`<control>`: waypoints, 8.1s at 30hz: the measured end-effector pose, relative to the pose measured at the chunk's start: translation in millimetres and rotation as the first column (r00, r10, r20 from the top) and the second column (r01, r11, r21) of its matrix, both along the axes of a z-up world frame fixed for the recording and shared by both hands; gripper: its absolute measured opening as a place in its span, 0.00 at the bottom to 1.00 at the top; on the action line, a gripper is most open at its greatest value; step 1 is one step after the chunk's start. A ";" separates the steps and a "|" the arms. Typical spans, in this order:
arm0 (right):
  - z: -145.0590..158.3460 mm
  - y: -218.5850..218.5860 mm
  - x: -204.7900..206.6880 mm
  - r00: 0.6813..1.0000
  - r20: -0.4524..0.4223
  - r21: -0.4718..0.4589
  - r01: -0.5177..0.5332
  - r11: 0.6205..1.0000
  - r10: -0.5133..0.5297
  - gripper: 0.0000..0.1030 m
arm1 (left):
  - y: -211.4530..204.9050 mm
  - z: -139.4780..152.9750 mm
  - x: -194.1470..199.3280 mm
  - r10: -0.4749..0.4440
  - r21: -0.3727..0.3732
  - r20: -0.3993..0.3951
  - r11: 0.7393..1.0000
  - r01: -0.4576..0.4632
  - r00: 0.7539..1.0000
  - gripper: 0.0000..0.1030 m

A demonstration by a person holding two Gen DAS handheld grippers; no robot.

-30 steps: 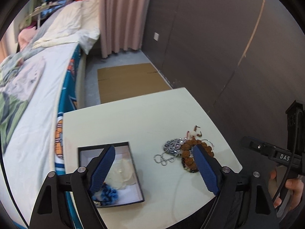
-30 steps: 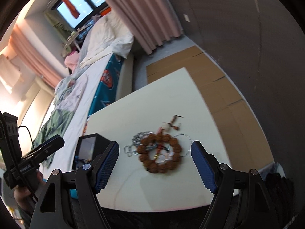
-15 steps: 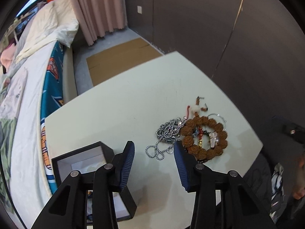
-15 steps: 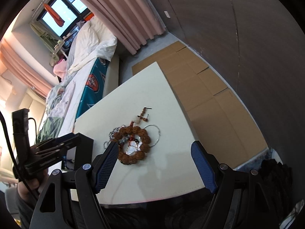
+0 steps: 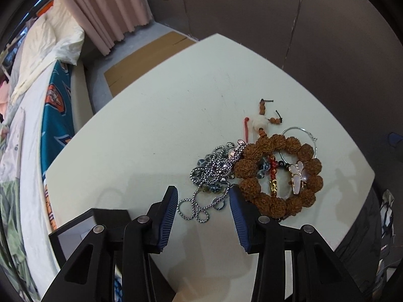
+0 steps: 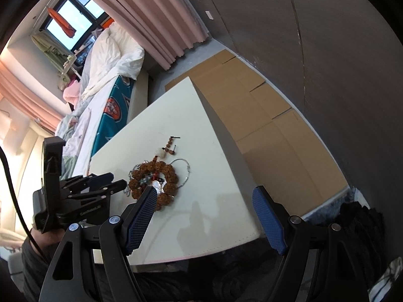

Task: Organize jewelry
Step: 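Reach the left tool to the silver chain and grasp it, then carry silver chain into box with left tool while right tool grasps brown bracelet, then lower the brown bead bracelet into the black box and open the right tool, then reach the left tool to the grey bead bracelet and grasp it, then carry grey bracelet into box with left tool while right tool grasps red bracelet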

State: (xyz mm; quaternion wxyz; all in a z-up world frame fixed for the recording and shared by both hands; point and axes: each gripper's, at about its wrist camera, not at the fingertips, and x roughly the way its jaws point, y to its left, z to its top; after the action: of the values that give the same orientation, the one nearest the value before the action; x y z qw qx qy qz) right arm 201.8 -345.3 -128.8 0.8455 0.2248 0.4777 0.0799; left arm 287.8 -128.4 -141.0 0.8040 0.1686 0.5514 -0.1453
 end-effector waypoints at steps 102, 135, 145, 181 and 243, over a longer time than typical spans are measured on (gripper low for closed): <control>-42.1 93.3 37.7 0.959 -0.224 -0.241 -0.229 0.943 0.175 0.20 | 159.5 129.0 -60.7 0.291 -0.405 0.248 0.898 -0.174 0.924 0.16; 100.6 259.0 39.2 0.842 0.188 -0.073 -0.501 0.863 0.505 0.20 | 231.3 118.9 -84.8 0.449 -0.429 0.215 0.841 -0.329 0.867 0.77; 53.2 253.1 54.6 0.882 0.077 -0.012 -0.465 0.885 0.464 0.59 | 234.7 120.1 -83.3 0.474 -0.438 0.224 0.830 -0.346 0.852 0.80; 19.2 66.0 32.0 0.996 0.008 0.011 -0.088 0.996 0.088 0.77 | 65.0 68.7 -12.5 0.093 -0.275 0.052 0.959 -0.075 0.994 0.58; -47.8 155.6 99.7 0.954 -0.171 -0.099 -0.266 0.959 0.247 0.45 | 110.4 105.0 -29.8 0.181 -0.289 0.129 0.947 -0.137 0.975 0.08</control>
State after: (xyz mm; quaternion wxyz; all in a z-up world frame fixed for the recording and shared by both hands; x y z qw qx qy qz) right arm 301.5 -189.7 -176.7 0.7997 0.1146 0.5719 0.1423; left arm 258.0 -18.0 -36.0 0.8690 0.0195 0.4734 -0.1424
